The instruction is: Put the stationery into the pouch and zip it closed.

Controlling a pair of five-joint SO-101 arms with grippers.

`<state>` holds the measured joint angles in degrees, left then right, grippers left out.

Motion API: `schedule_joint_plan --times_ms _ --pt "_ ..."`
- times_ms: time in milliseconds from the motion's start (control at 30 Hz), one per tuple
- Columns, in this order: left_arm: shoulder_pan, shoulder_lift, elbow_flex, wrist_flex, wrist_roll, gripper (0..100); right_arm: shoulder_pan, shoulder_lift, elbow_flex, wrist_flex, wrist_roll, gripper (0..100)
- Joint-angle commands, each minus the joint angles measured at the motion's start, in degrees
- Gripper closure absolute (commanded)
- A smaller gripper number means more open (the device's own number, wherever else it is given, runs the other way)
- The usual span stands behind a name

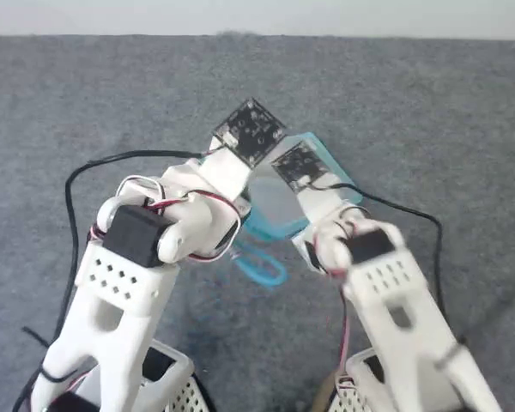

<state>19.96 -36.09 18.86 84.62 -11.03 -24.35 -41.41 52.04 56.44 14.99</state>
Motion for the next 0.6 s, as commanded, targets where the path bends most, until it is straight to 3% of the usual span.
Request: schedule_joint_plan --times_ms 0,133,300,400,567 --pt "0.9 -2.1 -3.5 -5.5 4.4 99 0.6 -23.2 5.7 0.5 1.1 98.5" --pt "0.8 -2.1 -3.2 -7.1 7.9 99 -0.5 -40.2 11.9 1.0 2.5 95.5" --pt "0.6 -2.2 -3.4 -7.8 11.9 99 -10.7 -55.3 20.4 3.7 6.3 82.7" --pt "0.6 -2.2 -3.6 -7.8 14.3 99 -16.1 -58.1 24.2 5.4 8.8 81.6" --pt "0.9 -2.1 -3.6 -7.2 18.0 99 -15.2 -58.2 24.7 0.5 8.8 82.1"
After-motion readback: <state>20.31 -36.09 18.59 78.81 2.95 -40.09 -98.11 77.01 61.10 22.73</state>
